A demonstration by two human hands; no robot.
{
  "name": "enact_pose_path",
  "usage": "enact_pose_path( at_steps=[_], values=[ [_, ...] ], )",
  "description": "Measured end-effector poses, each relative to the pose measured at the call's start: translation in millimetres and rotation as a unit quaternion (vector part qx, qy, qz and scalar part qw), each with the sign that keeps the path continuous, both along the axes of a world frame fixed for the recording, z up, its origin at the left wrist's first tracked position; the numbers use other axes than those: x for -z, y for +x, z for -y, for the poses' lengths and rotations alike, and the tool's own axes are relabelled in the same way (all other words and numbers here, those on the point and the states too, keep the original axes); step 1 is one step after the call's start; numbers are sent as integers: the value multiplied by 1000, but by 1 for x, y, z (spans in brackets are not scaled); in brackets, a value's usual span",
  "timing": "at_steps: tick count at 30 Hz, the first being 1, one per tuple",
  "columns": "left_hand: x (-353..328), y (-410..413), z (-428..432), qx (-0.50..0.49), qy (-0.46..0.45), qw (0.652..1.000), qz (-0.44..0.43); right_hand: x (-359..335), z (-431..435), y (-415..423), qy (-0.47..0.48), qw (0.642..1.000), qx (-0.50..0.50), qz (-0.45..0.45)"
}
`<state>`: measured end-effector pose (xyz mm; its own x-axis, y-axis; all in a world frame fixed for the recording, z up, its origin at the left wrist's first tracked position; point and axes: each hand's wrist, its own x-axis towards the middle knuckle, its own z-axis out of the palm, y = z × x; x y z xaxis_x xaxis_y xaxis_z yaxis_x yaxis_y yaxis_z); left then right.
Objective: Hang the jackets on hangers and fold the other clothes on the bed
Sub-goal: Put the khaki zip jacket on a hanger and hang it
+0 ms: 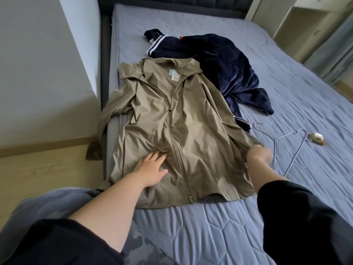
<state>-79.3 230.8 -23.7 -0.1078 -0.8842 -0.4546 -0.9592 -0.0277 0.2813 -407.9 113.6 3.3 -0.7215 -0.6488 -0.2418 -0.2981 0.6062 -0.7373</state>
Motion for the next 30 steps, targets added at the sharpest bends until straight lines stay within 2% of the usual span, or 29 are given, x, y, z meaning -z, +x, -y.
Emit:
enact_pose_path(
  at_steps=[2,3,5,7,9,11,13,14,15,17,18,19,21,24,25,27,29,30],
  values=[
    [1,0,4,-9,3,1000,-7,-33,10,16,-154,985,76,-18],
    [1,-1,5,-14,5,1000,-10,-50,14,26,-215,973,78,-13],
    [2,-3,8,-37,4,999,-32,-81,16,52,-272,962,14,-34],
    [-1,-2,12,-104,-17,989,-108,-102,9,85,-276,950,-126,-67],
    [-7,0,14,-188,-45,960,-205,-113,-8,118,-242,915,-317,-52],
    [-12,4,16,-286,-53,906,-306,-115,-27,140,-138,853,-495,94],
    [-15,10,19,-397,-45,819,-412,-107,-40,149,18,764,-603,229],
    [-16,13,21,-452,-29,771,-447,-98,-41,149,64,749,-616,235],
    [-16,17,23,-497,-6,725,-477,-88,-41,149,76,767,-599,217],
    [-14,22,25,-555,35,637,-534,-65,-39,147,70,838,-515,167],
    [-17,22,24,-561,49,617,-550,-53,-38,146,80,864,-471,161],
    [-20,22,22,-546,57,624,-556,-40,-39,145,106,876,-438,170],
    [-23,16,17,-516,59,667,-533,-14,-44,142,181,874,-418,169],
    [-30,7,18,-508,3,705,-495,11,-51,140,218,862,-454,49],
    [-36,6,19,-507,-20,702,-500,15,-51,139,210,864,-457,11],
    [-44,11,22,-501,-13,662,-558,19,-48,139,199,863,-465,-21],
    [-50,16,22,-480,22,635,-605,13,-44,139,201,882,-426,28],
    [-51,17,21,-466,34,641,-609,10,-42,138,187,899,-392,64]
  ],
)
